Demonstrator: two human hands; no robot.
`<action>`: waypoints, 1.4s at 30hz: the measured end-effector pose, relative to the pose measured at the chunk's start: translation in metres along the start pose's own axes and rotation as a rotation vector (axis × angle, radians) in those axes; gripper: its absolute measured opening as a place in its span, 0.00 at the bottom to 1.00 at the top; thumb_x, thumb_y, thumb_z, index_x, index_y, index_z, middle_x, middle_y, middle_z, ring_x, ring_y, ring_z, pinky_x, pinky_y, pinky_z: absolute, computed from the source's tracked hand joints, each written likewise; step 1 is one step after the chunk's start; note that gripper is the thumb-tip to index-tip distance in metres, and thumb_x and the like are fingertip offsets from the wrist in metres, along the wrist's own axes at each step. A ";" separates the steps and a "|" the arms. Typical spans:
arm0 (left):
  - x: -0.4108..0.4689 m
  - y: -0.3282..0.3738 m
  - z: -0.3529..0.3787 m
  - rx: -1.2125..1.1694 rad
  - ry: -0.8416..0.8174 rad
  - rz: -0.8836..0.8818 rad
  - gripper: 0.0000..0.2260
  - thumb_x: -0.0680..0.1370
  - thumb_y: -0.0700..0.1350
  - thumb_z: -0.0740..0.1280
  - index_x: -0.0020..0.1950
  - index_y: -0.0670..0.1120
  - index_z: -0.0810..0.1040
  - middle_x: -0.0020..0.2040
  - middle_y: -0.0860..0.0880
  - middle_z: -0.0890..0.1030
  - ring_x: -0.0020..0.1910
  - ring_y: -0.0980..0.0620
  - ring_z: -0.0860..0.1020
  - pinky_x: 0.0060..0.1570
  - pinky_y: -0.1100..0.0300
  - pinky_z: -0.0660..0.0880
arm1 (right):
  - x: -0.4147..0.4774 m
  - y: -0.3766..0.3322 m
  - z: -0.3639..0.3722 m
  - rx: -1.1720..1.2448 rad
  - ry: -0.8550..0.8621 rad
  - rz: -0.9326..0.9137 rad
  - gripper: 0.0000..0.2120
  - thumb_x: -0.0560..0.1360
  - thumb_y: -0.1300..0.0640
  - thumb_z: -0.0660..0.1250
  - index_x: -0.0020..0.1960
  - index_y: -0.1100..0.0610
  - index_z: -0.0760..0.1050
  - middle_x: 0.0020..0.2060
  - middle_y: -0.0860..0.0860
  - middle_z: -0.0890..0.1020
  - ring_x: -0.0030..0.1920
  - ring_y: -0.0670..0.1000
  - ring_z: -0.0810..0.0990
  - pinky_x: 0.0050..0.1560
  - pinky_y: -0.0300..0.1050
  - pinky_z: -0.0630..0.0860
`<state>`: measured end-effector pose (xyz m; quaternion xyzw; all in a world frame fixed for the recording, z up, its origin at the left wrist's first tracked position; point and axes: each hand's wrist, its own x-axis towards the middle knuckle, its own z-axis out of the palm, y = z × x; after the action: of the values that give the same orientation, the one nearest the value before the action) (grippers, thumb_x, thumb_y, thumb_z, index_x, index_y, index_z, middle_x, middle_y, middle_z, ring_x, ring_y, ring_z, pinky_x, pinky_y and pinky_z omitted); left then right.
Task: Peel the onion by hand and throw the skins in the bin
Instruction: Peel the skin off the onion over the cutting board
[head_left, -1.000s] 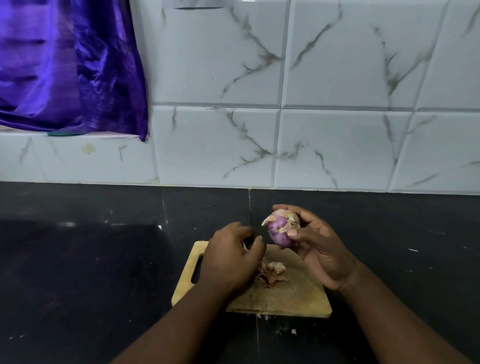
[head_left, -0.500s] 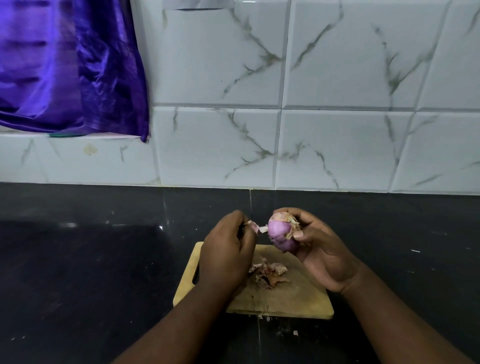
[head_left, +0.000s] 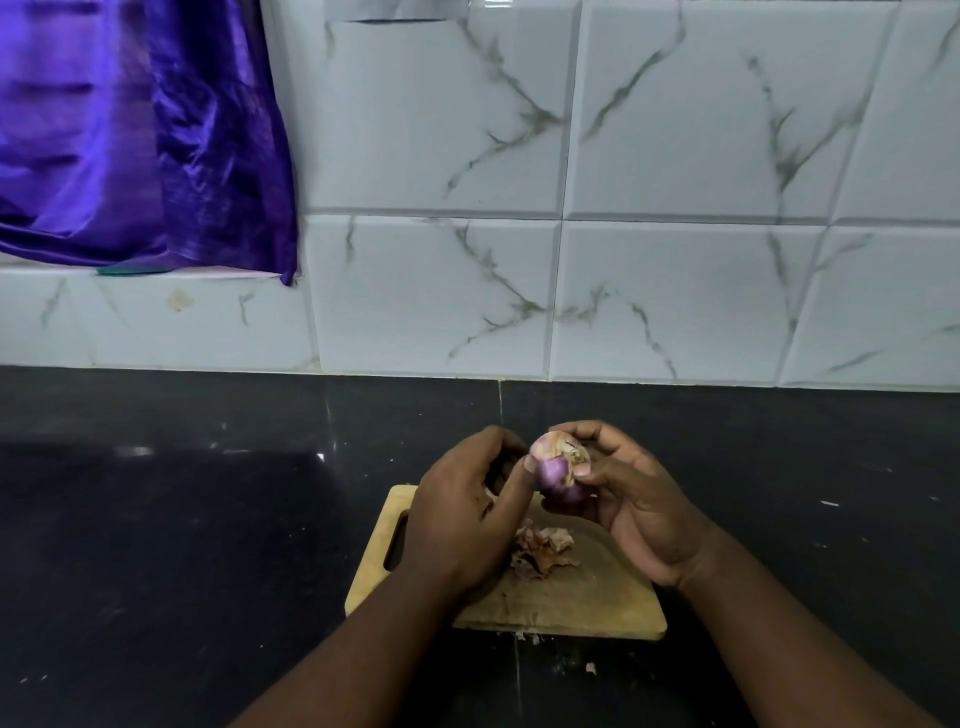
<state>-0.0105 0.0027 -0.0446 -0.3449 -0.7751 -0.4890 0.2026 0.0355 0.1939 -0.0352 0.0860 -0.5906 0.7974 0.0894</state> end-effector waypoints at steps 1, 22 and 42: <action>0.000 0.001 0.000 -0.016 0.002 0.015 0.11 0.82 0.59 0.62 0.53 0.55 0.80 0.45 0.57 0.83 0.44 0.57 0.80 0.40 0.51 0.79 | 0.000 0.000 0.000 -0.010 0.001 0.000 0.22 0.71 0.65 0.66 0.65 0.64 0.77 0.55 0.60 0.86 0.46 0.54 0.83 0.44 0.47 0.84; 0.001 -0.002 0.002 0.064 0.018 -0.062 0.06 0.82 0.50 0.62 0.50 0.55 0.79 0.43 0.56 0.81 0.43 0.58 0.79 0.39 0.54 0.77 | 0.001 0.001 0.000 -0.024 0.007 -0.014 0.22 0.70 0.67 0.67 0.64 0.60 0.82 0.61 0.65 0.83 0.56 0.58 0.84 0.54 0.49 0.84; 0.001 0.002 0.000 0.295 0.075 0.076 0.01 0.79 0.47 0.73 0.49 0.51 0.82 0.42 0.55 0.83 0.39 0.57 0.79 0.37 0.60 0.77 | -0.003 0.001 0.003 -0.309 0.062 -0.096 0.20 0.67 0.62 0.77 0.59 0.52 0.84 0.58 0.54 0.85 0.61 0.59 0.84 0.59 0.58 0.83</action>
<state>-0.0098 0.0037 -0.0430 -0.3219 -0.8167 -0.3746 0.2983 0.0384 0.1908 -0.0362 0.0747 -0.6984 0.6941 0.1578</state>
